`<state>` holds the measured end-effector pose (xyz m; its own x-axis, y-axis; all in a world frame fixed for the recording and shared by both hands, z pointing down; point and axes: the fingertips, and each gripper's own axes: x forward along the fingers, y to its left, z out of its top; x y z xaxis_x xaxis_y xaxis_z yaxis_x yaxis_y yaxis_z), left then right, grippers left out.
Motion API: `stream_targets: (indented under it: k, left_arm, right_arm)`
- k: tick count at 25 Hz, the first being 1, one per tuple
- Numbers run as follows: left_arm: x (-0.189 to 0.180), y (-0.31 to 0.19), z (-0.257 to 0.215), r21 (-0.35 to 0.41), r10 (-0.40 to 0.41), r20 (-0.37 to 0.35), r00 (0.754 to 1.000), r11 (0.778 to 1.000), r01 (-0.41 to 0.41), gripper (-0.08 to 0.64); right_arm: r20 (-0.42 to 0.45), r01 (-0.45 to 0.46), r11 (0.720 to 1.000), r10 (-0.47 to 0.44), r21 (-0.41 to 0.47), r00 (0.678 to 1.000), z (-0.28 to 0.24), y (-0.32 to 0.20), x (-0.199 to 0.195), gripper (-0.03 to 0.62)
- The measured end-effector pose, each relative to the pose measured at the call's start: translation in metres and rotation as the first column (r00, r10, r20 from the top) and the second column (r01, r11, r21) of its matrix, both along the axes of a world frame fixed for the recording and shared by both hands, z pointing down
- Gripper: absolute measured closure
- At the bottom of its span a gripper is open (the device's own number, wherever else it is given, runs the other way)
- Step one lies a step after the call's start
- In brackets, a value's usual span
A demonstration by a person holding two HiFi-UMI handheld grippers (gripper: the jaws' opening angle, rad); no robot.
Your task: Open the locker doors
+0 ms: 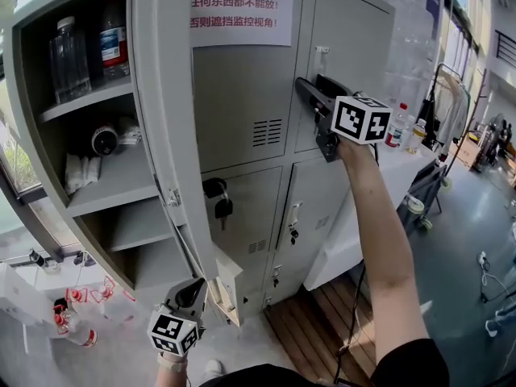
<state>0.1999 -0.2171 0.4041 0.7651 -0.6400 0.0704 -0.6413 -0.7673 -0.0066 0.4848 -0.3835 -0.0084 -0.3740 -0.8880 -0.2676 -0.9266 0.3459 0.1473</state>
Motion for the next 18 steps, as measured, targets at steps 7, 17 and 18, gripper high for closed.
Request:
stream_targets:
  k: [7, 17, 18]
  left_arm:
    - [-0.001, 0.017, 0.001, -0.003, -0.029, -0.007, 1.0, 1.0, 0.029, 0.54]
    - [0.026, 0.053, 0.007, 0.0, 0.008, -0.002, 1.0, 1.0, -0.008, 0.54]
    - [0.03, 0.056, 0.008, -0.001, 0.014, -0.001, 1.0, 1.0, -0.014, 0.54]
  right_arm:
    - [-0.003, -0.002, 1.0, 0.002, 0.005, 1.0, 0.0, 0.017, 0.007, 0.393]
    - [0.008, 0.01, 0.999, -0.01, 0.033, 1.0, -0.001, 0.067, 0.03, 0.43]
    - [0.01, 0.014, 0.999, -0.014, 0.034, 1.0, -0.001, 0.072, 0.033, 0.426]
